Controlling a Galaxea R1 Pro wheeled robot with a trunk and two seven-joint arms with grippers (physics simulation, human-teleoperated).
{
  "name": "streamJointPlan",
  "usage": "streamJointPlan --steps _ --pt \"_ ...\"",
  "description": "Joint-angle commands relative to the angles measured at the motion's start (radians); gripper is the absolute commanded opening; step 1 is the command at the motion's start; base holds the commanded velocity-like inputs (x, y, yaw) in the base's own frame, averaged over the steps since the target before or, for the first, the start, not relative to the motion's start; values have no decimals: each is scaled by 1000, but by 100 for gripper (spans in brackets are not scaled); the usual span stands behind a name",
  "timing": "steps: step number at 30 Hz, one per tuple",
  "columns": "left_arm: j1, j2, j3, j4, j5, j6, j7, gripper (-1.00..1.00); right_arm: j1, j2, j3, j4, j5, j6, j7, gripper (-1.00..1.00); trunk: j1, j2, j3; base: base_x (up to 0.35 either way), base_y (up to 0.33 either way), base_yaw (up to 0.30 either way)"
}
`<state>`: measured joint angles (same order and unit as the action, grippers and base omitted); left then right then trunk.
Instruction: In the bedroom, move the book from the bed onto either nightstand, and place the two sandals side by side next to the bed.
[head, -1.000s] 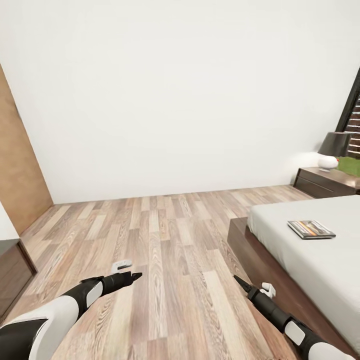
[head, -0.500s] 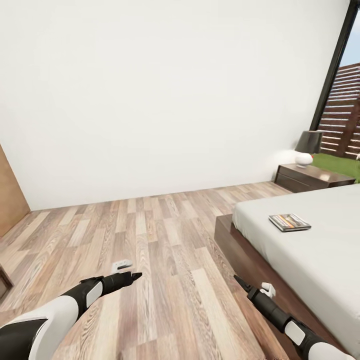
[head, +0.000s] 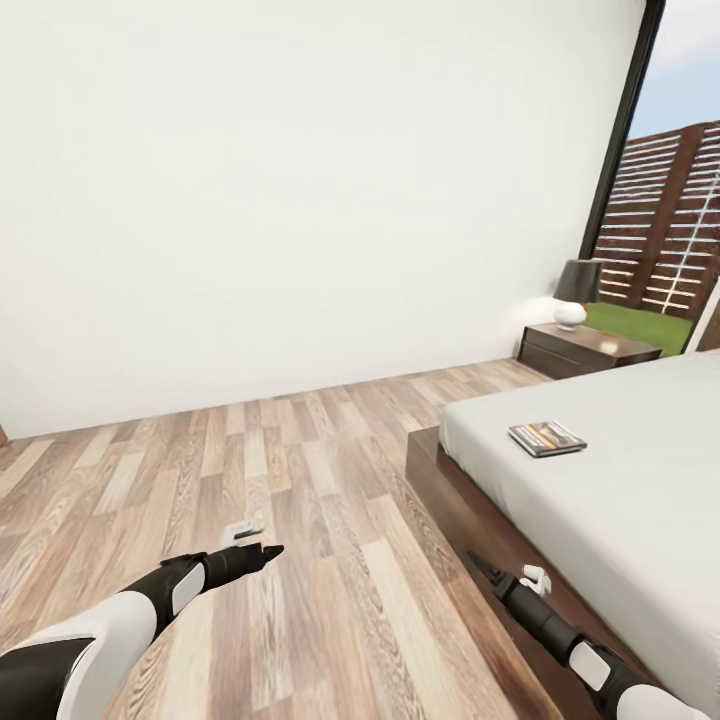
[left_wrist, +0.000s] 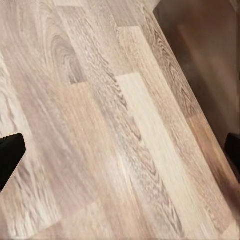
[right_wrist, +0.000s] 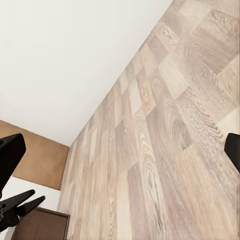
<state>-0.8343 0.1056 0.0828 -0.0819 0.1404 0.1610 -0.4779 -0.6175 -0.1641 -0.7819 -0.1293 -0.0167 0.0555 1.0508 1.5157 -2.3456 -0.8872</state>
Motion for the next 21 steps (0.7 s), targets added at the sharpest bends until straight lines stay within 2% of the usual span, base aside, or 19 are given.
streamJointPlan --steps 1,21 --pt "0 0 8 -1 5 11 -4 100 -1 0 -2 0 -2 6 3 100 0 0 -1 111 0 -172" --pt "0 0 8 -1 5 11 -4 100 -1 0 -2 0 -2 6 3 100 0 0 -1 116 0 -160"
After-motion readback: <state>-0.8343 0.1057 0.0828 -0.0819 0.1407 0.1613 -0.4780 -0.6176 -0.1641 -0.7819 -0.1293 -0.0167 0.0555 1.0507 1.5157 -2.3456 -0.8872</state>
